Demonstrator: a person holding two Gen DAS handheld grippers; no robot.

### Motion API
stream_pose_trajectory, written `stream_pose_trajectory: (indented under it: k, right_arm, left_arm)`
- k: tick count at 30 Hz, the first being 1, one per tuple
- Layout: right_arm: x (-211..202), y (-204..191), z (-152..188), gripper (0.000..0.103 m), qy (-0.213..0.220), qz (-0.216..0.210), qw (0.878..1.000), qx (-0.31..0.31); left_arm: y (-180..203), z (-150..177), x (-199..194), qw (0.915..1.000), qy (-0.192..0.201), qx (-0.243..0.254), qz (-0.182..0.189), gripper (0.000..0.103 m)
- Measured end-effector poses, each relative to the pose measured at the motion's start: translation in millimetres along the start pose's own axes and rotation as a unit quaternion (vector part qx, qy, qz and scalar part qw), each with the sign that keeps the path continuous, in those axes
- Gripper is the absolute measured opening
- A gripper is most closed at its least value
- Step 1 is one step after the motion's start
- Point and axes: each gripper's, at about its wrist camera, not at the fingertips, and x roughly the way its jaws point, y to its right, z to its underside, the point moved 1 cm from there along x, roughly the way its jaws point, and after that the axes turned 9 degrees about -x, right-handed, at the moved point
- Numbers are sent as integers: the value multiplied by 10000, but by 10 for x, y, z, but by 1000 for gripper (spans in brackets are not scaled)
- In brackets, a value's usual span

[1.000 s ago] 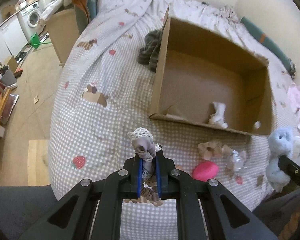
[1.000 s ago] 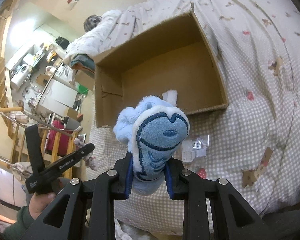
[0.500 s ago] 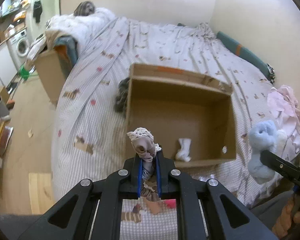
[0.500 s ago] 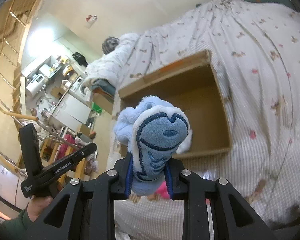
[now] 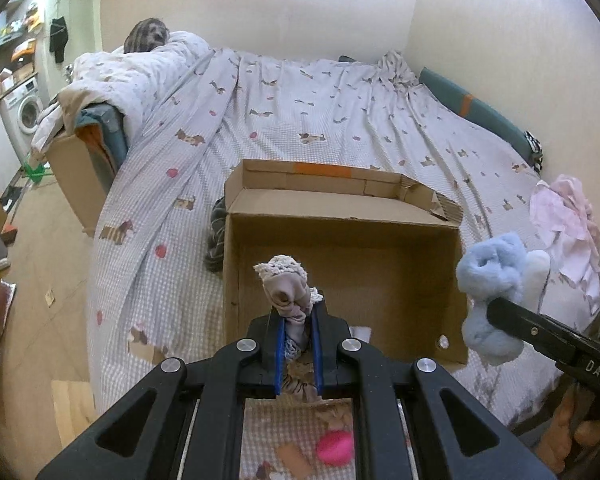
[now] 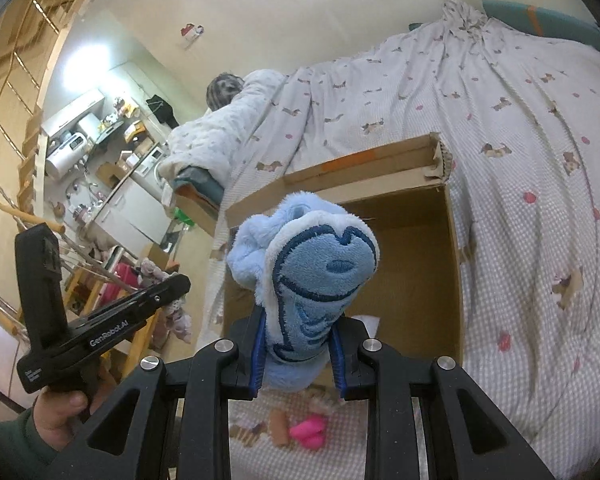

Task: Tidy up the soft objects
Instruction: 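Carry the blue plush toy and lace cloth over the box with both grippers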

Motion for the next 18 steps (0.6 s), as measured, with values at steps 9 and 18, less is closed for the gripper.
stream_pose_trajectory:
  k: [9,18]
  right_arm:
    - [383,316,140,29,-231,166,9987,411]
    - [625,395,189,29,-560,424,9971,292]
  left_arm:
    - [-17,7,449,9997,-7,212,-79,10]
    - [-139,62,806,10000,-21,15,-96,10]
